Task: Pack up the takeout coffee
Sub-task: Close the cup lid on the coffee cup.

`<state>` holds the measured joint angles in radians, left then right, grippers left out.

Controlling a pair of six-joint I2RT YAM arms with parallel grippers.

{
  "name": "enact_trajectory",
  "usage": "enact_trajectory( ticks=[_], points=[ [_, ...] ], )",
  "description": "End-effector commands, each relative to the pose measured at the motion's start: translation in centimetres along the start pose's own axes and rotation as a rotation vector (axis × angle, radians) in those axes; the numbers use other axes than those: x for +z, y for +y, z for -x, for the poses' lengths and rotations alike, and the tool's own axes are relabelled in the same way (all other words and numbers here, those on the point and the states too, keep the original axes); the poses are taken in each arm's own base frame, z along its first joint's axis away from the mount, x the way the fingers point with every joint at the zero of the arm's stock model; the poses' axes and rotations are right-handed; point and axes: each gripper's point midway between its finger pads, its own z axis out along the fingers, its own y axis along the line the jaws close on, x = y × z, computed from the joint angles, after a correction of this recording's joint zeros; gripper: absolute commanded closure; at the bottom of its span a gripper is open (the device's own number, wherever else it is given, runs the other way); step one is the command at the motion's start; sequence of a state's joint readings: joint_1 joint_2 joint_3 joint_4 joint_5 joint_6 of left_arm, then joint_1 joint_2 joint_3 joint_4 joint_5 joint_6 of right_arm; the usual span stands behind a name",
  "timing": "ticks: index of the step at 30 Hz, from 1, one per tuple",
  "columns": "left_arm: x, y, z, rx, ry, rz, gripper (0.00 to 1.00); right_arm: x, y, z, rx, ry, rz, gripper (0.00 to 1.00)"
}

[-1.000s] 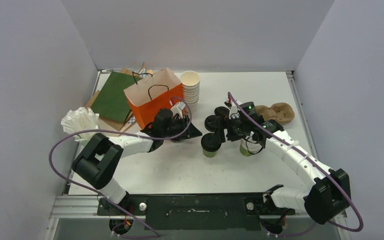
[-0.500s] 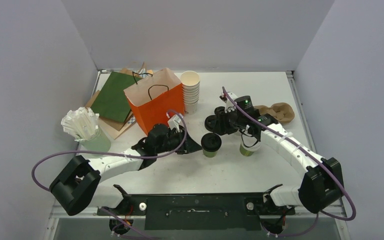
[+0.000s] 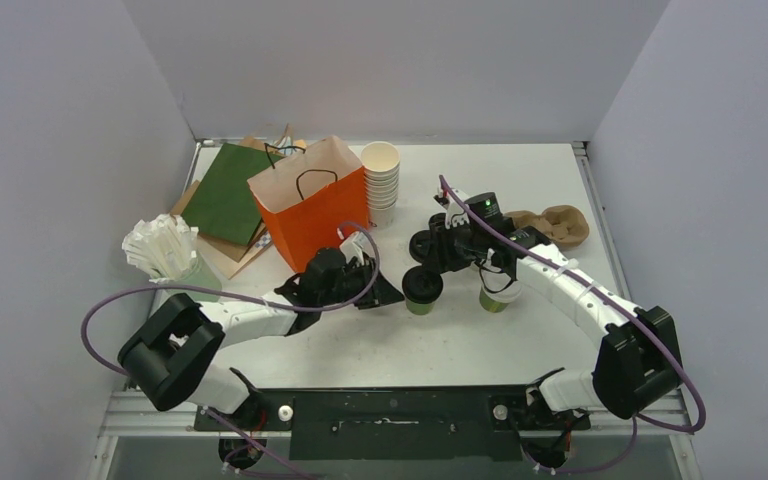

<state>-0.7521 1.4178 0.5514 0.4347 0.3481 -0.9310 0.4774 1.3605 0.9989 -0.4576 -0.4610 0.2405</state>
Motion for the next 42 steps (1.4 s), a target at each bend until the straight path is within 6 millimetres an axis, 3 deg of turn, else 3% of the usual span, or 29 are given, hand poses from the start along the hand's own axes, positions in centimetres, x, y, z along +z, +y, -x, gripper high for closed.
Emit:
enact_trajectory(
  ticks=[1,11,14,22,28,31,34,39,42],
  points=[
    [1.0,-3.1,2.7,0.039,-0.065,-0.098,0.82,-0.5,0.5,0.6,-0.025,-0.026,0.026,0.68],
    [1.9,-2.7,4.4,0.046,-0.079,-0.106,0.82,-1.0,0.5,-0.7,0.018,-0.002,0.021,0.66],
    [2.3,-2.5,5.0,0.054,-0.080,-0.103,0.82,-1.2,0.5,-1.0,0.036,0.002,0.010,0.47],
    [3.3,-2.7,5.7,0.069,-0.076,-0.115,0.82,-2.7,-0.2,-1.0,0.031,-0.016,-0.060,0.21],
    [2.7,-2.0,6.0,0.097,-0.095,-0.068,0.82,-3.5,-0.3,-0.9,0.053,-0.031,-0.088,0.20],
    [2.2,-2.1,5.8,0.120,-0.092,-0.050,0.79,-4.1,-1.6,-0.5,0.078,-0.064,-0.164,0.23],
    [1.8,-2.6,5.4,0.141,-0.090,-0.042,0.77,-4.5,-2.8,-0.4,0.122,-0.095,-0.192,0.48],
    [1.8,-3.1,4.8,0.140,-0.073,-0.052,0.77,-4.5,-3.3,-0.8,0.177,-0.127,-0.162,0.65],
    [2.0,-3.2,4.5,0.140,-0.063,-0.057,0.77,-4.1,-3.5,-1.1,0.191,-0.122,-0.150,0.69]
  ],
)
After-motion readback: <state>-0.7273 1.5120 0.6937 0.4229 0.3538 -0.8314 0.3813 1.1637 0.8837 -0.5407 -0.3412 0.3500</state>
